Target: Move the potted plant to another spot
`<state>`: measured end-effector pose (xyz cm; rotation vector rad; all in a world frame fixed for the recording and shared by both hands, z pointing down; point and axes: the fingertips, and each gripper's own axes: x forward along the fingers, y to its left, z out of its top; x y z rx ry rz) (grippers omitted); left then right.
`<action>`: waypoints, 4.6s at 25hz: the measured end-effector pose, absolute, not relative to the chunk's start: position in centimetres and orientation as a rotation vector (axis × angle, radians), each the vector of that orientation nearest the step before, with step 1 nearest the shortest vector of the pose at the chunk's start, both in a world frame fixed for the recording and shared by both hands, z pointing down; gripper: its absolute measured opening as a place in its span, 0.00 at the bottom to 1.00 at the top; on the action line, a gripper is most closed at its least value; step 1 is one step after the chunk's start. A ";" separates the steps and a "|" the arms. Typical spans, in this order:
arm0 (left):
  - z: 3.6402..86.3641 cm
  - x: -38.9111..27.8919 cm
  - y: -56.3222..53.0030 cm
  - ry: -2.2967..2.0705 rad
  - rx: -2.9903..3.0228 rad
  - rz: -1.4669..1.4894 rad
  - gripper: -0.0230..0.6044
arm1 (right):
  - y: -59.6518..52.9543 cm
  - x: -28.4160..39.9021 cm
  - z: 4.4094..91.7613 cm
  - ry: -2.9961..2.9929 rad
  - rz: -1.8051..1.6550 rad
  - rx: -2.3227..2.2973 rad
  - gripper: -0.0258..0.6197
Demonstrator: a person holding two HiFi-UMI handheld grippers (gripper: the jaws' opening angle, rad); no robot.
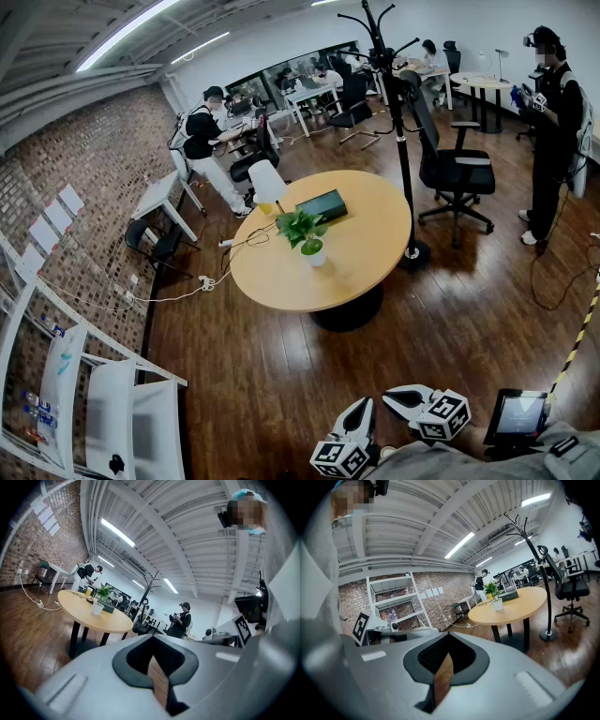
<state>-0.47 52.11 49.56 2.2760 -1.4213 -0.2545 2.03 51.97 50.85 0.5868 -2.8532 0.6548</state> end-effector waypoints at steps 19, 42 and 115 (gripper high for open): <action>50.2 -7.6 40.2 -1.463 2.274 -0.239 0.03 | 39.0 -3.6 51.1 -2.896 0.638 0.642 0.03; 50.7 -15.2 13.4 -1.601 2.180 -0.218 0.03 | 11.4 -8.1 52.7 -2.873 0.695 0.617 0.03; 67.3 -32.5 -7.5 -1.641 1.933 0.103 0.03 | -15.3 -29.4 70.5 -2.686 0.242 0.407 0.87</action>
